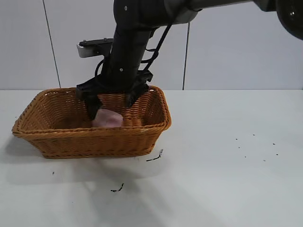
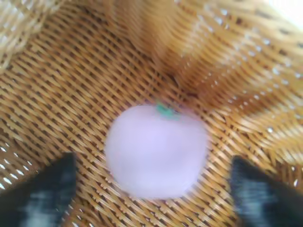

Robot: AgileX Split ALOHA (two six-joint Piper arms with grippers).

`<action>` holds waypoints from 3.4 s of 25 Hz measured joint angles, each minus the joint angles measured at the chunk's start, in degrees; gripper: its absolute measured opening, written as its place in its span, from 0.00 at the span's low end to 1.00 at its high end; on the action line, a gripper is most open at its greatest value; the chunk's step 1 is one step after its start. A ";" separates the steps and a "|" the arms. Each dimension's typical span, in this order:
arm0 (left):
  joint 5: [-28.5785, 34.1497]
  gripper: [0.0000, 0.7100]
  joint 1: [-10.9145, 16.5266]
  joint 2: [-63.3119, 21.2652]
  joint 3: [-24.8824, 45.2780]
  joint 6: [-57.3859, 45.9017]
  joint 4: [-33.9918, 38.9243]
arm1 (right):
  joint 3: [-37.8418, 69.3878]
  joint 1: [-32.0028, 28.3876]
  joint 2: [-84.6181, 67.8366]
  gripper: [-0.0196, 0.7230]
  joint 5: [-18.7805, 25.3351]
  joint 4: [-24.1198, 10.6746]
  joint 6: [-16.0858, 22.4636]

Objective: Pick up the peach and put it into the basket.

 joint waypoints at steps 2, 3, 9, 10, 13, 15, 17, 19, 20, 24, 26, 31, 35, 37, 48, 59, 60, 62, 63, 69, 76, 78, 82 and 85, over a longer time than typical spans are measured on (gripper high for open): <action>0.00 0.97 0.00 0.00 0.00 0.00 0.00 | -0.69 -1.21 -1.81 0.95 0.00 0.00 0.00; 0.00 0.97 0.00 0.00 0.00 0.00 0.00 | -1.06 -2.02 -2.56 0.95 0.00 0.00 0.00; 0.00 0.97 0.00 0.00 0.00 0.00 0.00 | -1.55 -11.91 -3.95 0.95 3.25 -0.30 0.05; 0.00 0.97 0.00 0.00 0.00 0.00 0.00 | -1.55 -13.73 -3.95 0.95 3.99 -0.35 0.05; 0.00 0.97 0.00 0.00 0.00 0.00 0.00 | -1.55 -20.53 -3.95 0.95 5.87 -0.65 0.05; 0.00 0.97 0.00 0.00 0.00 0.00 0.00 | -1.55 -24.16 -3.95 0.95 6.39 -0.74 0.05; 0.00 0.97 0.00 0.00 0.00 0.00 0.00 | -1.55 -28.25 -3.95 0.95 7.18 -0.88 0.05; 0.00 0.97 0.00 0.00 0.00 0.00 0.00 | -1.44 -30.98 -4.00 0.95 7.49 -0.88 0.10; 0.00 0.97 0.00 0.00 0.00 0.00 0.00 | -1.18 -32.10 -4.08 0.95 7.70 -0.88 0.10; 0.00 0.97 0.00 0.00 0.00 0.00 0.00 | -0.45 -34.31 -4.86 0.95 9.61 -0.83 0.16; 0.00 0.97 0.00 0.00 0.00 0.00 0.00 | 0.11 -34.61 -5.78 0.95 10.25 -0.83 0.16; 0.00 0.97 0.00 0.00 0.00 0.00 0.00 | 4.52 -34.71 -10.97 0.95 10.25 -0.66 0.16; 0.00 0.97 0.00 0.00 0.00 0.00 0.00 | 13.04 -34.71 -19.74 0.95 10.25 -0.47 0.67; 0.00 0.97 0.00 0.00 0.00 0.00 0.00 | 19.22 -34.71 -25.78 0.95 10.25 -0.47 1.11; 0.00 0.97 0.00 0.00 0.00 0.00 0.00 | 56.75 -34.71 -64.78 0.95 10.30 -0.03 1.87; 0.00 0.97 0.00 0.00 0.00 0.00 0.00 | 91.98 -34.71 -104.94 0.95 3.02 -0.22 2.28; 0.00 0.97 0.00 0.00 0.00 0.00 0.00 | 94.65 -34.71 -107.78 0.95 1.50 -0.22 2.02; 0.00 0.97 0.00 0.00 0.00 0.00 0.00 | 99.28 -34.71 -113.90 0.95 -0.57 -0.24 1.71; 0.00 0.97 0.00 0.00 0.00 0.00 0.00 | 100.72 -34.71 -116.12 0.95 -0.54 -0.24 1.66; 0.00 0.97 0.00 0.00 0.00 0.00 0.00 | 102.04 -34.71 -127.36 0.95 -0.92 -0.28 1.55; 0.00 0.97 0.00 0.00 0.00 0.00 0.00 | 102.14 -34.71 -136.09 0.95 -0.96 -0.30 1.55; 0.00 0.97 0.00 0.00 0.00 0.00 0.00 | 102.14 -34.71 -137.21 0.95 -0.96 -0.30 1.66; 0.00 0.97 0.00 0.00 0.00 0.00 0.00 | 102.14 -34.71 -137.37 0.95 -0.96 -0.30 1.70; 0.00 0.97 0.00 0.00 0.00 0.00 0.00 | 102.14 -34.71 -137.37 0.95 -0.96 -0.30 1.70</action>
